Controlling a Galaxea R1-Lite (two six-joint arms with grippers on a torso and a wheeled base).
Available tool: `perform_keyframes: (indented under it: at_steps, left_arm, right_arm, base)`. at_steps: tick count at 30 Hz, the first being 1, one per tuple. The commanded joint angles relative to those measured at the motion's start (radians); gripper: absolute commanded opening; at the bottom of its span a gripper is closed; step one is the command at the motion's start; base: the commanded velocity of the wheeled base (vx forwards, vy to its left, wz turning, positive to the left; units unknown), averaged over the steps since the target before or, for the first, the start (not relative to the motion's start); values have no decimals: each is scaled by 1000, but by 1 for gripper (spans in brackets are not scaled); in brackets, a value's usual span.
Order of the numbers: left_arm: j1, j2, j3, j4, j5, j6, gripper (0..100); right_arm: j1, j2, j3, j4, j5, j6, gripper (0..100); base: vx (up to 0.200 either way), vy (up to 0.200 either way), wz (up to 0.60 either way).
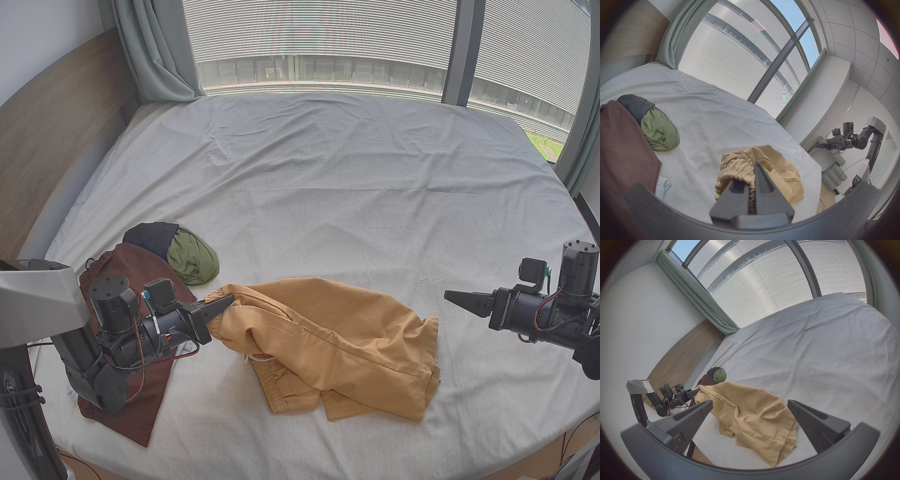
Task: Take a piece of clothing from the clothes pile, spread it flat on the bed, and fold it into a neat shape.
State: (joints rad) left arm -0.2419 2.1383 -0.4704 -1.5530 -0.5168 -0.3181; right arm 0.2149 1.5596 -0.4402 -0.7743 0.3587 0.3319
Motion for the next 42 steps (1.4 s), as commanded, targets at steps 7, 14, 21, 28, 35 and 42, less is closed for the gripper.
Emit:
perform_keyframes:
  at_steps: [7, 14, 21, 28, 35, 42]
  left_arm:
    - [0, 3, -1, -1, 0, 1, 0]
    - [0, 8, -2, -1, 0, -1, 0]
    - [0, 11, -4, -1, 0, 1, 0]
    - [0, 18, -4, -1, 0, 1, 0]
    - [0, 20, -4, -1, 0, 1, 0]
    - [1, 18, -5, -1, 0, 1, 0]
  right_arm:
    - [-5, 102, 40, -60, 46, 29, 100]
    - [1, 183, 57, -151, 62, 30, 100]
    - [0, 206, 63, -177, 63, 67, 100]
    - [-3, 283, 54, -201, 62, 81, 100]
    - [-9, 382, 84, -301, 57, 82, 100]
    - [-3, 419, 123, -307, 60, 79, 100]
  base:
    - [0, 0, 0]
    - [0, 0, 0]
    - [0, 0, 0]
    - [0, 0, 0]
    - [0, 0, 0]
    - [0, 0, 0]
